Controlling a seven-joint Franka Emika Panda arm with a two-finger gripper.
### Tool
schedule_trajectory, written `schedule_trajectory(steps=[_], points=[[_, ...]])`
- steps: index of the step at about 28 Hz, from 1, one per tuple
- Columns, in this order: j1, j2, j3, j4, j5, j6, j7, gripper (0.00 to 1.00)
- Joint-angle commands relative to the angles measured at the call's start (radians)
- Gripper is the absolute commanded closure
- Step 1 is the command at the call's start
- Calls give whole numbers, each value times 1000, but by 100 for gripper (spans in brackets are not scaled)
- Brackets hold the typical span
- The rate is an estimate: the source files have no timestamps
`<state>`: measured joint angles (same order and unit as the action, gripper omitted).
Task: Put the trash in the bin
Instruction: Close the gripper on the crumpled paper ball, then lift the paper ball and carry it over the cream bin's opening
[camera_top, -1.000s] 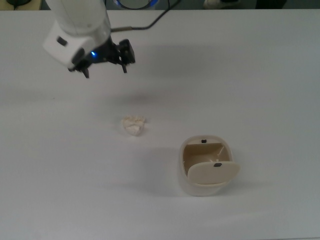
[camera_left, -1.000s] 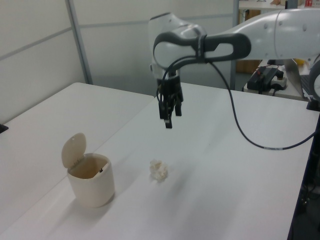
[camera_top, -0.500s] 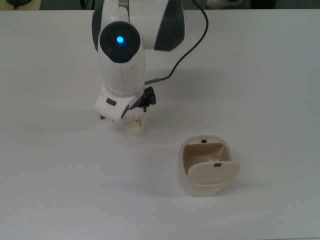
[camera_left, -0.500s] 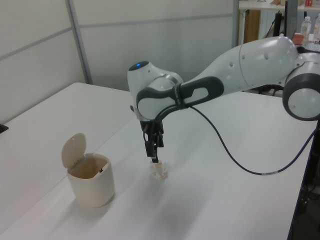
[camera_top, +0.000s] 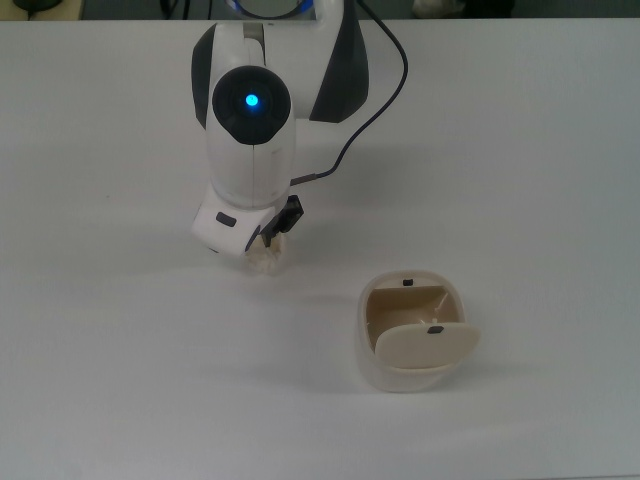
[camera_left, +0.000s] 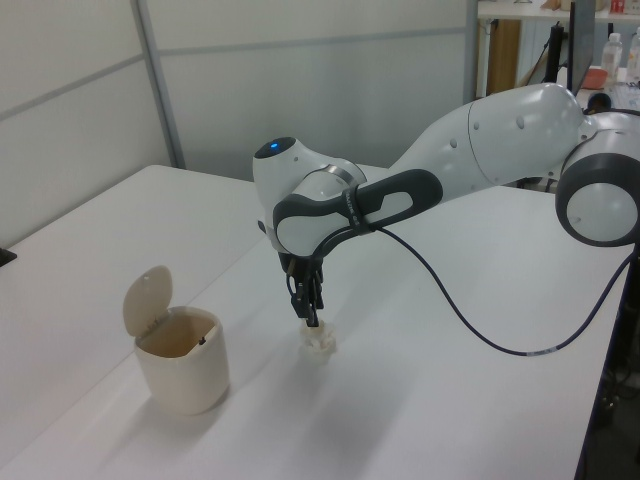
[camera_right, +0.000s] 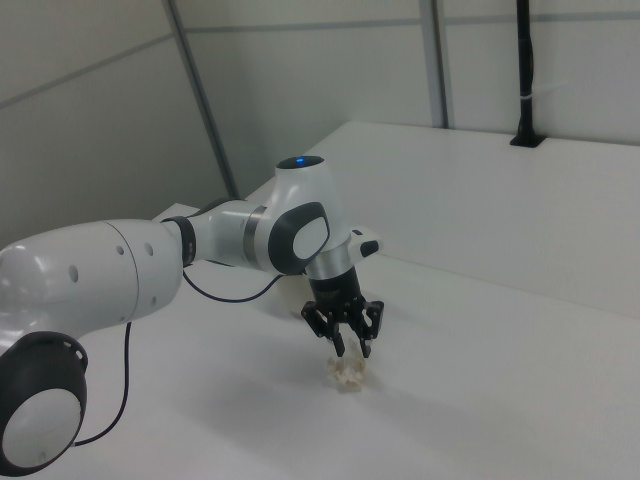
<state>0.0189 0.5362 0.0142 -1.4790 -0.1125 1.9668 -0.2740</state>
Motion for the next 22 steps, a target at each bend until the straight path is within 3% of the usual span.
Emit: schedule_trajectory(steps=[1,6,15,22], points=[[13,-15,-8,-32,-21,21,-22,98],[15,-16,-7,-38,-47,21,-24,100],[19,-50,-10,-37,-47,3,-25,100],[10,-131,-16,-30,-41,-38,-21,100]])
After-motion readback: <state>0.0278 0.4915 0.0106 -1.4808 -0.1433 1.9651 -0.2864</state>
